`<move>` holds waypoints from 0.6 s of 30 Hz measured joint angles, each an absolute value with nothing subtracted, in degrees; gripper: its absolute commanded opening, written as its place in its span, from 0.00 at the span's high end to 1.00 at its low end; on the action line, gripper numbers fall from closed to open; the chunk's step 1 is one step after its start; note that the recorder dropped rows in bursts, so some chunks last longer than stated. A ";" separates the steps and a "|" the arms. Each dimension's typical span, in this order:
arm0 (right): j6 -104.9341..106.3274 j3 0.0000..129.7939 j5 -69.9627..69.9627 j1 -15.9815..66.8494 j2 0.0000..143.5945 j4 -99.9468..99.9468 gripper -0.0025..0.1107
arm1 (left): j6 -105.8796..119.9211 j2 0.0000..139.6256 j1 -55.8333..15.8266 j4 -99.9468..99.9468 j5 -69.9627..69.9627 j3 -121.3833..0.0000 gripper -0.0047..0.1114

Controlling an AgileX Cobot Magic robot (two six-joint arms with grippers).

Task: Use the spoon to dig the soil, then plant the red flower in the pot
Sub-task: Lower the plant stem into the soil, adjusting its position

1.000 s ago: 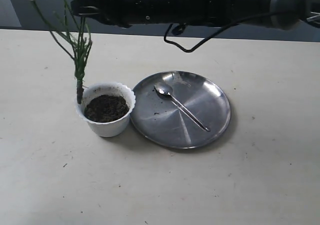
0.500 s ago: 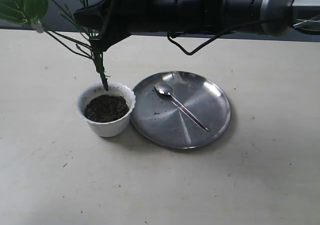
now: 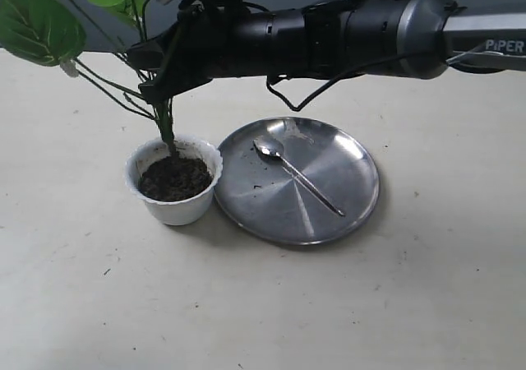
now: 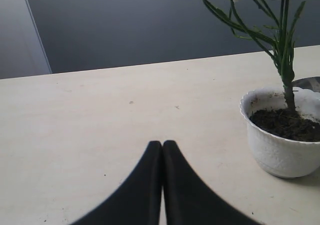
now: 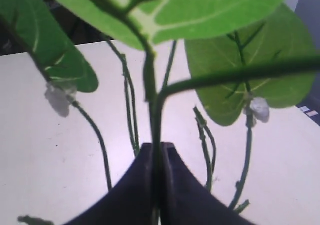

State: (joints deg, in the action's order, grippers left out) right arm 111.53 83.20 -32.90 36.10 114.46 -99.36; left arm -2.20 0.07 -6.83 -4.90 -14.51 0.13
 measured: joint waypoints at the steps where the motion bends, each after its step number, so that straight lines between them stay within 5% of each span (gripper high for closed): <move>1: 111.53 83.20 -33.02 36.10 114.59 -99.36 0.98 | -2.20 0.07 -6.83 -4.90 -14.51 0.13 0.95; 18: 89.24 83.20 -28.24 36.21 112.31 -94.65 0.98 | -2.20 0.07 -6.83 -4.90 -14.51 0.13 0.95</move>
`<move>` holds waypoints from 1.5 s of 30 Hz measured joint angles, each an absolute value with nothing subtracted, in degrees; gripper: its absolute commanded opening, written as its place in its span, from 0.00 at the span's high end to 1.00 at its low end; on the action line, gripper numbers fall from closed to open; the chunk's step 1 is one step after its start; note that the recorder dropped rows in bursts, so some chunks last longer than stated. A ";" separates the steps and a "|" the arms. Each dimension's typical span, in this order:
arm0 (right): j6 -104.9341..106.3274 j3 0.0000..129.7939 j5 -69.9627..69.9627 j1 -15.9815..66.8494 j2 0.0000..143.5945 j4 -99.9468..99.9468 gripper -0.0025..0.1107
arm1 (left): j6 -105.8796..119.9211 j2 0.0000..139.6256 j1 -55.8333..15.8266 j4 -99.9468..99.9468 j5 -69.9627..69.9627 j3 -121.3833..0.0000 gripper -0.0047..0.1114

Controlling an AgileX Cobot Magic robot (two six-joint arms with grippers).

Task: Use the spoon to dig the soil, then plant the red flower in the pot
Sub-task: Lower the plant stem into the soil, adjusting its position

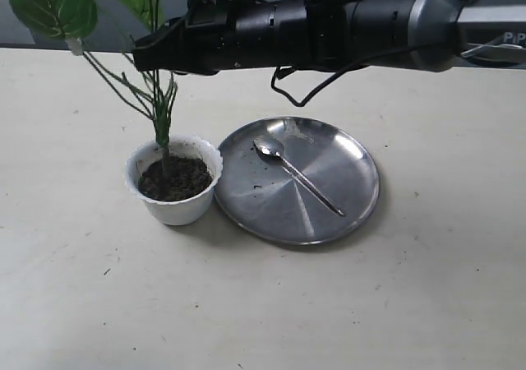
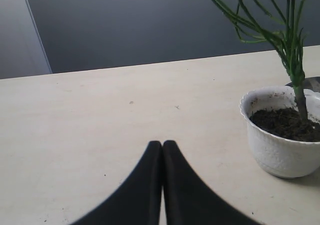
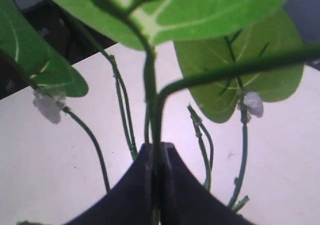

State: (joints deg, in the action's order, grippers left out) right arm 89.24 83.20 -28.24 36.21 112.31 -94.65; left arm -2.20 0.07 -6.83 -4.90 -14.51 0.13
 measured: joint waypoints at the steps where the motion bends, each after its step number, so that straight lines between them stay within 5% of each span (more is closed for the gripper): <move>1: 89.53 83.20 -26.85 36.21 111.46 -94.21 0.98 | -2.20 0.07 -6.83 -4.90 -14.51 0.13 0.95; 20: 86.57 82.59 -31.71 36.21 107.87 -93.89 0.98 | -2.20 0.07 -6.83 -4.90 -14.51 0.13 0.95; 34: 116.08 70.60 -33.03 35.65 104.26 -99.36 0.98 | -2.20 0.07 -6.83 -4.90 -14.51 0.13 0.95; 45: 119.54 70.69 -33.52 35.65 106.32 -99.36 0.98 | -2.20 0.07 -6.83 -4.90 -14.51 0.13 0.95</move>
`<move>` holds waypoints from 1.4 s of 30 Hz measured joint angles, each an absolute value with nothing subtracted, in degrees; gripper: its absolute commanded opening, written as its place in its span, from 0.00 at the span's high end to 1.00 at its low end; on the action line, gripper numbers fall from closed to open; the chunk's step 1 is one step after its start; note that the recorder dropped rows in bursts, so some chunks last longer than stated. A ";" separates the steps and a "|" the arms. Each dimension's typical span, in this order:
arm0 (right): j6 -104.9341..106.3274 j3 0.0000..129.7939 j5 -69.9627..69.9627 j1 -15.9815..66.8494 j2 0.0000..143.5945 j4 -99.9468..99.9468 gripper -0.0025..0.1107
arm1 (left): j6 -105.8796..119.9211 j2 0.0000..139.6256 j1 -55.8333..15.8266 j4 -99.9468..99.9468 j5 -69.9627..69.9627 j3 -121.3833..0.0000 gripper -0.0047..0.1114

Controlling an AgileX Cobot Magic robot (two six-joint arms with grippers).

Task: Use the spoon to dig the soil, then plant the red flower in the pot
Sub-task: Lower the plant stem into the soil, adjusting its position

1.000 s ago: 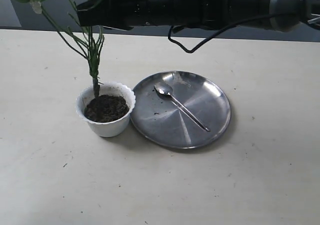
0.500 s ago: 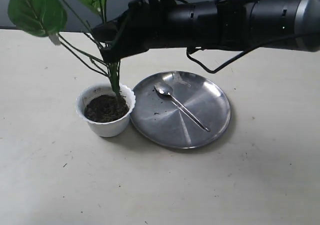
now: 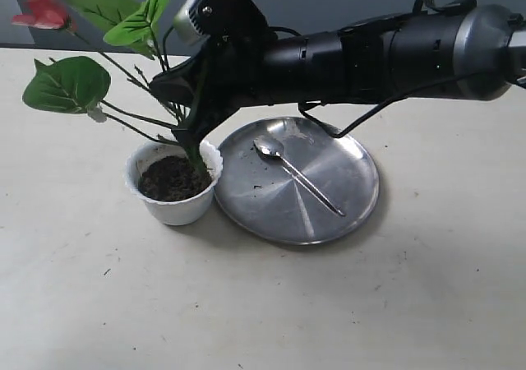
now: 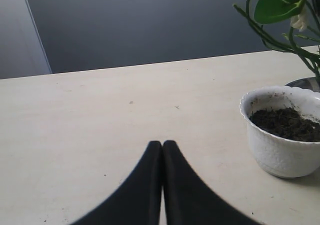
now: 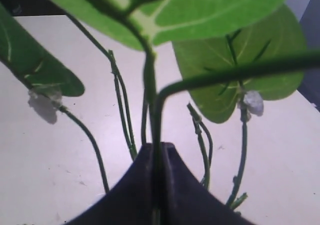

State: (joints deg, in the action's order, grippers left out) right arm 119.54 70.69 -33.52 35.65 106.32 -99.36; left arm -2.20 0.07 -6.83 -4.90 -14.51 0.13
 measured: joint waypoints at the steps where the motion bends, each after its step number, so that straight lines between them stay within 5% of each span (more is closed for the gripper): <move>1: 119.54 70.96 -33.22 35.65 106.32 -99.36 0.98 | -2.20 0.07 -6.83 -4.90 -14.51 0.13 0.95; 32: 86.14 77.19 -15.75 37.46 108.14 -99.57 0.98 | -2.20 0.07 -6.83 -4.90 -14.51 0.13 0.95; 42: 75.45 80.73 -21.98 37.46 108.14 -94.19 0.98 | -2.20 0.07 -6.83 -4.90 -14.51 0.13 0.95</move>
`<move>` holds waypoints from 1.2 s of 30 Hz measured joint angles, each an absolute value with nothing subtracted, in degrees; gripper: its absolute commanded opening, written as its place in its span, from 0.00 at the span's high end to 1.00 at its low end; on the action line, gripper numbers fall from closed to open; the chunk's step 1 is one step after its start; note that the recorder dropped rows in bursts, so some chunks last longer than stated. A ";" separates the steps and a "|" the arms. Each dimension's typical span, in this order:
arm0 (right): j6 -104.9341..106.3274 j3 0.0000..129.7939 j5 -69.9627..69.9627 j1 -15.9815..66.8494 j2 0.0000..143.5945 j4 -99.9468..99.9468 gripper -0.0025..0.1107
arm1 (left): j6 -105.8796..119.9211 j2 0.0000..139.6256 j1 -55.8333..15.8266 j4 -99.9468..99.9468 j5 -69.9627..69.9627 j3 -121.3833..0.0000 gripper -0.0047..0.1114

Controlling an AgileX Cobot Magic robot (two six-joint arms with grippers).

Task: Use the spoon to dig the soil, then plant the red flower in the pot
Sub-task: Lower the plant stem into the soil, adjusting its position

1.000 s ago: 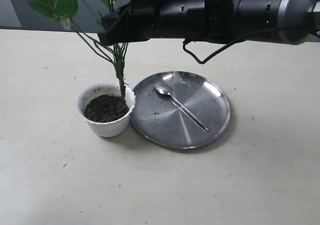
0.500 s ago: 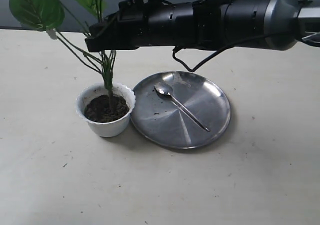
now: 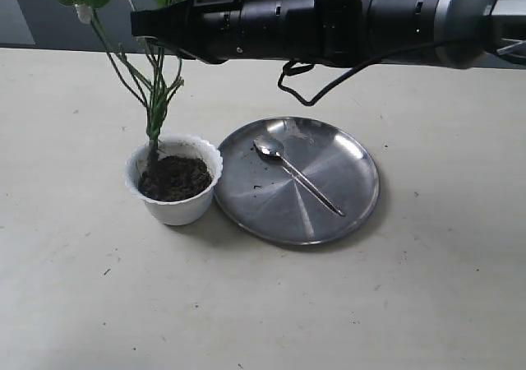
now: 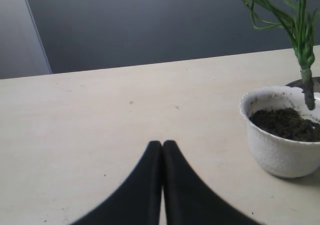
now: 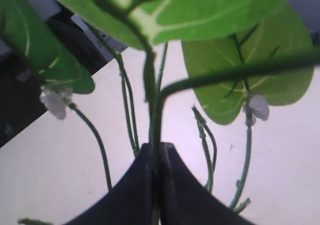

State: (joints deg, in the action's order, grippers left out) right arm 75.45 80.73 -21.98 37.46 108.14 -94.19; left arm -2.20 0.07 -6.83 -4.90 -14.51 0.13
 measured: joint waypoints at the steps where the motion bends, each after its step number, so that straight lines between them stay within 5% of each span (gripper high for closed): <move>1: 72.04 81.10 -21.80 37.46 108.14 -90.03 0.98 | -2.20 0.07 -6.83 -4.90 -14.51 0.13 0.95; 5: 45.37 82.81 -14.70 38.11 108.14 -62.99 0.98 | -2.20 0.07 -6.83 -4.90 -14.51 0.13 0.95; 16: 55.39 82.81 -9.26 39.56 108.14 -60.19 0.98 | -2.20 0.07 -6.83 -4.90 -14.51 0.13 0.95; 25: 6.69 82.81 0.52 42.25 108.14 -11.21 0.98 | -2.20 0.07 -6.83 -4.90 -14.51 0.13 0.95; 31: 2.30 81.99 4.31 42.85 108.96 -6.53 0.98 | -2.20 0.07 -6.83 -4.90 -14.51 0.13 0.95; 36: -2.39 72.05 22.00 45.07 109.60 1.14 0.98 | -2.20 0.07 -6.83 -4.90 -14.51 0.13 0.95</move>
State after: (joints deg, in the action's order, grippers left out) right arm -2.39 72.05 22.00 45.07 109.60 1.14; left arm -2.20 0.07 -6.83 -4.90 -14.51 0.13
